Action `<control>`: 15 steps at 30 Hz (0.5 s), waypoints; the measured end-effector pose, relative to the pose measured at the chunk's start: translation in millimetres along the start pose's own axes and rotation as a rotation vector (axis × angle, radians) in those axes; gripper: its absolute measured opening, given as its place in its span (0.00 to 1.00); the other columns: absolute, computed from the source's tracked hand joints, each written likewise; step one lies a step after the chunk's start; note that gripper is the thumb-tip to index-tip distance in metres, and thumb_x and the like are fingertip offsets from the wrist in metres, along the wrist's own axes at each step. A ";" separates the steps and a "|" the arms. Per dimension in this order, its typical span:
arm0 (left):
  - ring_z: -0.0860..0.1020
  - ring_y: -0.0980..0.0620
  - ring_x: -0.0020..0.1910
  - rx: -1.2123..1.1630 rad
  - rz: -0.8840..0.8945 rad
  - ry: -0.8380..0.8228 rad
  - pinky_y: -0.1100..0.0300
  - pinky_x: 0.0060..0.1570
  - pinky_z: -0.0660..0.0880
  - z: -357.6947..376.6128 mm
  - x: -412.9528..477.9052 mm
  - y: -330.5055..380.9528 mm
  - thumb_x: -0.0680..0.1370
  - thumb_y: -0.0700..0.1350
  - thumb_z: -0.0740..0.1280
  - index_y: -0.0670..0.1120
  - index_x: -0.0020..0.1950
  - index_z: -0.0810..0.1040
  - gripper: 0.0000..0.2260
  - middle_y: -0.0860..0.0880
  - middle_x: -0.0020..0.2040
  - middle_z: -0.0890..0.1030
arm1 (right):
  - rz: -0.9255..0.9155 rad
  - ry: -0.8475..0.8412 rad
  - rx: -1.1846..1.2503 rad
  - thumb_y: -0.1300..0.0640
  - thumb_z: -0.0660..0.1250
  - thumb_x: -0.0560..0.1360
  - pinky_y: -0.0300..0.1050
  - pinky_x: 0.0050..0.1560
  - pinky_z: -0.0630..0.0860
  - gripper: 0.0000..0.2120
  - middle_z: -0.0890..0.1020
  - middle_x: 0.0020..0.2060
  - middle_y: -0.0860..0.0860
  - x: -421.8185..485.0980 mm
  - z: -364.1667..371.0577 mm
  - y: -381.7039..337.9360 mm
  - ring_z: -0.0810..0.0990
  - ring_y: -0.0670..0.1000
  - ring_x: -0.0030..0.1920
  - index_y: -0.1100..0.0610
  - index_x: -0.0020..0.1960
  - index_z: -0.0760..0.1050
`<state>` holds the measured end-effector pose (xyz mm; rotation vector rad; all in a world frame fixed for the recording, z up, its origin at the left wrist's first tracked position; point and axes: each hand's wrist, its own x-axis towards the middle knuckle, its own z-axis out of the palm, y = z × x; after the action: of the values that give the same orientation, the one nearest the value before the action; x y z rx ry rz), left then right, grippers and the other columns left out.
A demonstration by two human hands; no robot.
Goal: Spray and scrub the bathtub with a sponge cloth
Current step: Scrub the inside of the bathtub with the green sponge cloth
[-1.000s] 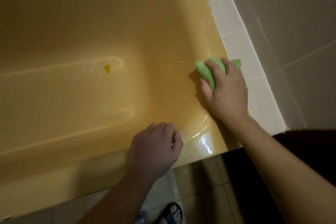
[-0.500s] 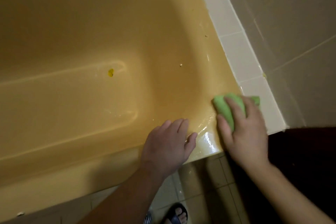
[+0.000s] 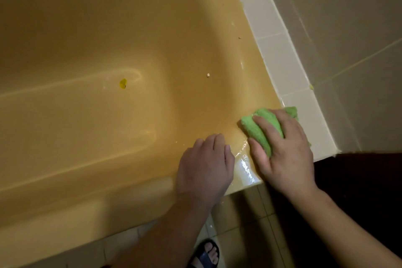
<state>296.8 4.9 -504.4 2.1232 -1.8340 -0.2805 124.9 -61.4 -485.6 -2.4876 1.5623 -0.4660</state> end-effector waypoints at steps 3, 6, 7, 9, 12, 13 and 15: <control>0.77 0.44 0.39 0.003 -0.023 -0.009 0.50 0.34 0.75 2.7 2.6 5.4 0.81 0.52 0.58 0.46 0.53 0.80 0.14 0.49 0.46 0.82 | 0.100 0.096 -0.058 0.48 0.66 0.79 0.62 0.68 0.71 0.22 0.74 0.67 0.60 50.0 1.8 25.4 0.74 0.64 0.65 0.54 0.70 0.75; 0.76 0.44 0.38 0.006 -0.070 -0.045 0.51 0.34 0.73 4.0 7.1 9.7 0.81 0.53 0.57 0.46 0.51 0.80 0.15 0.49 0.44 0.81 | 0.264 0.148 -0.077 0.48 0.65 0.80 0.62 0.73 0.66 0.22 0.73 0.69 0.61 107.9 12.0 28.5 0.72 0.64 0.67 0.52 0.73 0.73; 0.76 0.44 0.38 0.007 -0.081 -0.057 0.51 0.35 0.73 4.1 8.5 11.3 0.81 0.53 0.57 0.46 0.51 0.79 0.15 0.49 0.43 0.81 | 0.271 0.141 -0.065 0.48 0.64 0.80 0.62 0.73 0.65 0.23 0.73 0.69 0.61 112.0 15.6 22.6 0.72 0.64 0.68 0.52 0.73 0.72; 0.77 0.44 0.39 0.002 -0.088 -0.073 0.50 0.35 0.73 4.1 11.1 14.0 0.81 0.54 0.57 0.46 0.52 0.79 0.15 0.48 0.43 0.81 | 0.182 0.107 -0.024 0.48 0.65 0.80 0.63 0.72 0.66 0.23 0.73 0.69 0.61 95.6 18.0 10.3 0.72 0.64 0.68 0.53 0.73 0.73; 0.79 0.43 0.44 -0.006 -0.090 -0.136 0.50 0.39 0.75 6.9 14.3 17.1 0.82 0.55 0.56 0.44 0.59 0.80 0.19 0.47 0.50 0.83 | 0.019 0.031 0.023 0.48 0.67 0.80 0.63 0.69 0.69 0.22 0.73 0.69 0.58 49.5 13.9 3.1 0.73 0.61 0.68 0.53 0.72 0.74; 0.80 0.43 0.46 -0.004 -0.090 -0.157 0.50 0.41 0.77 8.0 15.3 18.1 0.82 0.55 0.56 0.43 0.62 0.80 0.21 0.46 0.55 0.84 | 0.004 0.026 0.031 0.48 0.67 0.80 0.63 0.69 0.70 0.22 0.73 0.69 0.57 44.5 12.0 5.1 0.73 0.61 0.68 0.53 0.72 0.74; 0.81 0.43 0.47 -0.007 -0.095 -0.185 0.51 0.42 0.78 7.8 17.2 20.4 0.81 0.55 0.56 0.42 0.66 0.80 0.24 0.45 0.61 0.84 | 0.028 0.056 0.006 0.47 0.65 0.81 0.63 0.70 0.69 0.22 0.73 0.69 0.58 58.3 12.4 13.1 0.72 0.61 0.69 0.53 0.73 0.74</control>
<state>278.0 -15.5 -503.3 2.2491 -1.8282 -0.5220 141.7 -119.8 -491.1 -2.4654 1.6118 -0.5393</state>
